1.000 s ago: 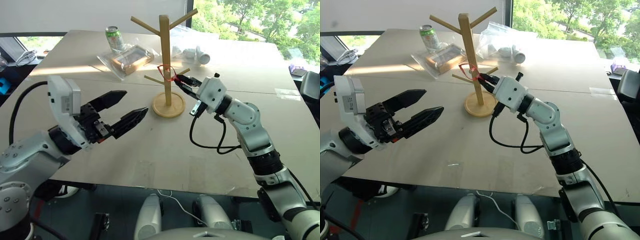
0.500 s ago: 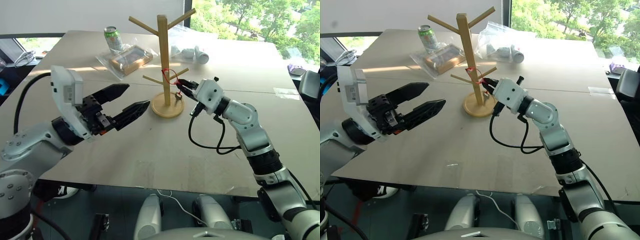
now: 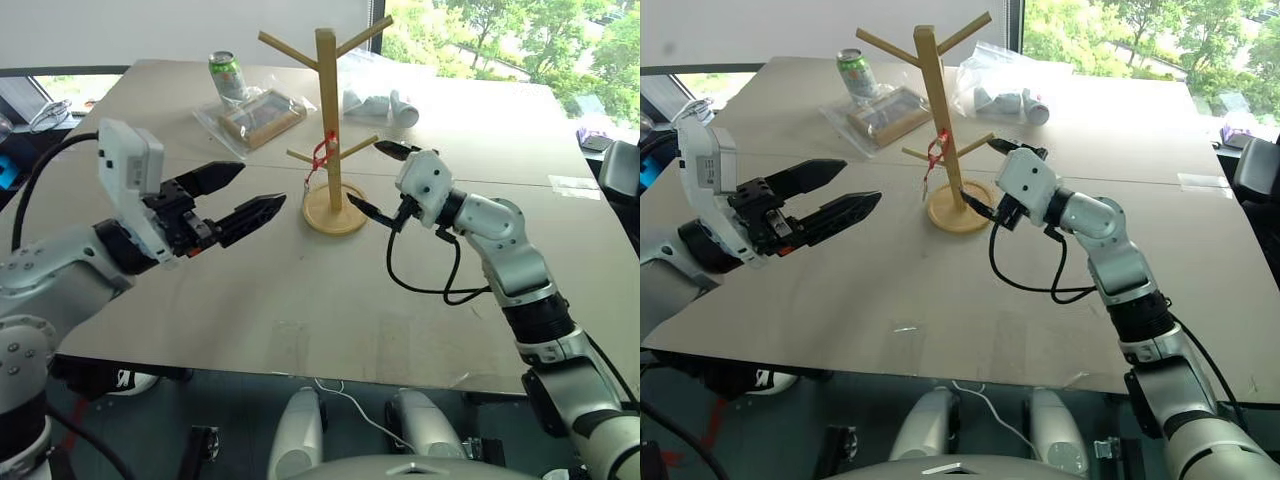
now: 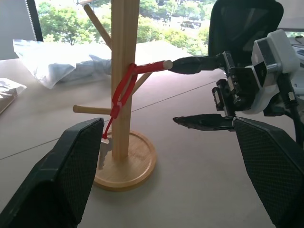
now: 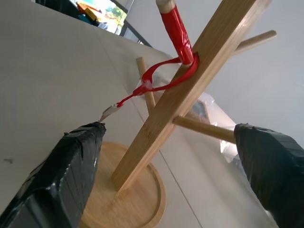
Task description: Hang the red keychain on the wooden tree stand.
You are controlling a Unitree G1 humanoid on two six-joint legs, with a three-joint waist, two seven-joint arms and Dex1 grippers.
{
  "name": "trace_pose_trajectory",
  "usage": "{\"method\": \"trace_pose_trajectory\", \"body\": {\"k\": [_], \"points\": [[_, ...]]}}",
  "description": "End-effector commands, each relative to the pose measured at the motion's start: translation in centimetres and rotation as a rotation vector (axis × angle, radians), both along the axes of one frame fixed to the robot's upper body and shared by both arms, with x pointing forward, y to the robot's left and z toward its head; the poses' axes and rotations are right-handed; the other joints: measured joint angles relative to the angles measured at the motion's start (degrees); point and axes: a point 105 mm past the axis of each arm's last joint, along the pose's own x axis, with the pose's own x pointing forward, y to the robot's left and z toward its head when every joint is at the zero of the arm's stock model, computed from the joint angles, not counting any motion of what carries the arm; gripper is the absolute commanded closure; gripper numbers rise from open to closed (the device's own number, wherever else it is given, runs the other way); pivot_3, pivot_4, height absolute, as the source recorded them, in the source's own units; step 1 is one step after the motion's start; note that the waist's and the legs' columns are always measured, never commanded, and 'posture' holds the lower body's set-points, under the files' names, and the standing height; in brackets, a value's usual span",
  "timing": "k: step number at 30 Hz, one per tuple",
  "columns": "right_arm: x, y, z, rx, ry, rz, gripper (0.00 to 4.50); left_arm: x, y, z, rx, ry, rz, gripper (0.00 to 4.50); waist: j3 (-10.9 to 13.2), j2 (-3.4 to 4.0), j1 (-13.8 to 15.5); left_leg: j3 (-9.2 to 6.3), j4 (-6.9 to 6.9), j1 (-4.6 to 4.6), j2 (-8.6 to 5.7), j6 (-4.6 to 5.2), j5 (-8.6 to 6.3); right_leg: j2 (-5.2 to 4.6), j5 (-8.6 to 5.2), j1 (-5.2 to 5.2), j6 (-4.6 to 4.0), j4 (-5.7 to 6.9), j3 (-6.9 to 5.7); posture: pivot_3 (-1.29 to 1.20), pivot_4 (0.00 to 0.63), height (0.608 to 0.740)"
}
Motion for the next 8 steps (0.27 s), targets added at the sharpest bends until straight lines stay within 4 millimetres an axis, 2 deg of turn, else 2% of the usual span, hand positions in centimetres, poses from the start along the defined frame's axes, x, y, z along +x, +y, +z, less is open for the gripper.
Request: {"method": "trace_pose_trajectory", "body": {"k": [1, 4, 8], "points": [[-1.3, -2.1, 3.1, 0.018, -0.017, 0.051, 0.03, 0.1, 1.6, 1.4, 0.057, -0.045, 0.017, 0.0, 0.2, 0.0, 0.1, 0.0, 0.0, -0.01, -0.01, 0.0, 0.0, -0.01, 0.0, -0.01, 0.0, 0.0, 0.0, 0.0, 0.15, 0.74], [-2.2, -3.8, 5.3, 0.074, 0.121, 0.086, 0.03, 0.7, 3.0, 2.0, 0.111, -0.037, 0.017, 0.0, 0.3, 0.02, 0.0, 0.01, -0.03, -0.03, -0.01, 0.0, 0.0, 0.0, -0.01, -0.06, -0.01, 0.0, 0.0, 0.0, 0.15, 0.74], [-3.9, -4.7, 7.6, 0.099, 0.238, 0.141, 0.03, 1.3, 3.9, 2.4, 0.163, -0.03, -0.023, 0.0, 0.4, 0.1, -0.2, 0.03, -0.05, -0.04, 0.0, 0.0, 0.0, 0.0, -0.02, -0.15, -0.02, 0.06, 0.0, 0.0, 0.15, 0.74]]}}
